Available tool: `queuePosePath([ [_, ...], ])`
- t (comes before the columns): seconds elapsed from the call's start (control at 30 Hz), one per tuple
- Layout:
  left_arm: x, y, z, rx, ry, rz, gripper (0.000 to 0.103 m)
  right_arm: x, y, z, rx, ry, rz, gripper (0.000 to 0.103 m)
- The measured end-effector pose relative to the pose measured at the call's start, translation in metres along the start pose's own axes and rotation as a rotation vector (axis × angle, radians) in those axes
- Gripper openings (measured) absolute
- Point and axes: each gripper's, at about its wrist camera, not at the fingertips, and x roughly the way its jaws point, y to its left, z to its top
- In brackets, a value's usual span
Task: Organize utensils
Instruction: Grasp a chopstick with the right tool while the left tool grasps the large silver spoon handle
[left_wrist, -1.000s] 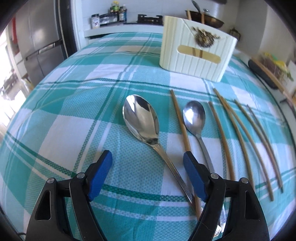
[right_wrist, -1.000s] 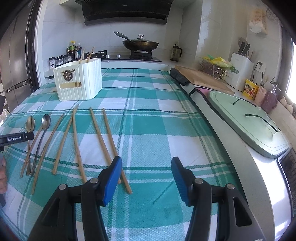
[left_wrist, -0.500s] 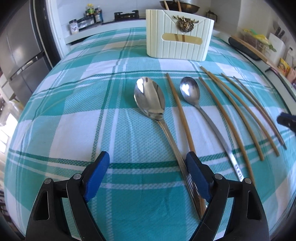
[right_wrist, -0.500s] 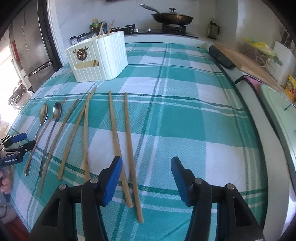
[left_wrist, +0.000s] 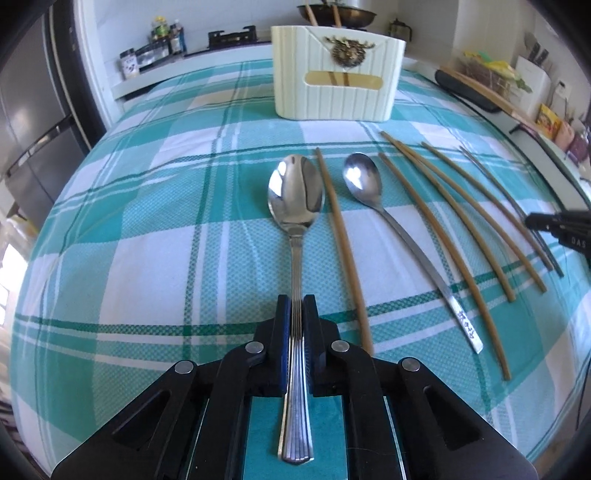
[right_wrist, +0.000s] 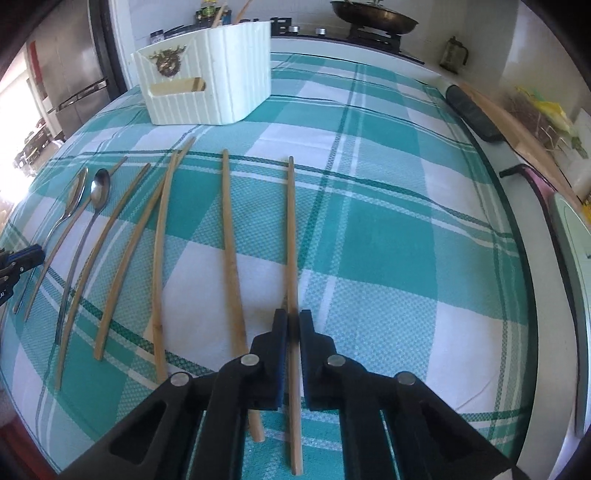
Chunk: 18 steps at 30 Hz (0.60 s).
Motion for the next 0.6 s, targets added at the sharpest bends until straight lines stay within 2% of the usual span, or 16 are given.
queuePosePath([
  [0.23, 0.000, 0.036, 0.000, -0.038, 0.004, 0.036, 0.006, -0.012, -0.027, -0.026, 0.104, 0.000, -0.057, 0.006],
  [0.4, 0.001, 0.054, 0.003, -0.032, 0.017, 0.032, 0.011, -0.020, -0.034, -0.037, 0.097, 0.031, -0.053, 0.007],
  [0.43, 0.001, 0.055, 0.003, -0.026, 0.023, 0.023, 0.015, -0.021, -0.034, -0.038, 0.088, 0.039, -0.048, 0.008],
  [0.5, 0.002, 0.058, 0.006, -0.008, 0.037, 0.011, 0.042, -0.021, -0.033, -0.038, 0.069, 0.055, -0.043, 0.015],
  [0.53, 0.001, 0.058, 0.006, -0.002, 0.043, 0.002, 0.065, -0.021, -0.033, -0.038, 0.063, 0.061, -0.037, 0.026],
  [0.57, 0.001, 0.059, 0.007, 0.005, 0.048, -0.015, 0.077, -0.021, -0.034, -0.037, 0.061, 0.070, -0.024, 0.035],
  [0.6, 0.002, 0.059, 0.008, 0.016, 0.055, -0.036, 0.078, -0.020, -0.035, -0.036, 0.062, 0.078, -0.016, 0.036],
])
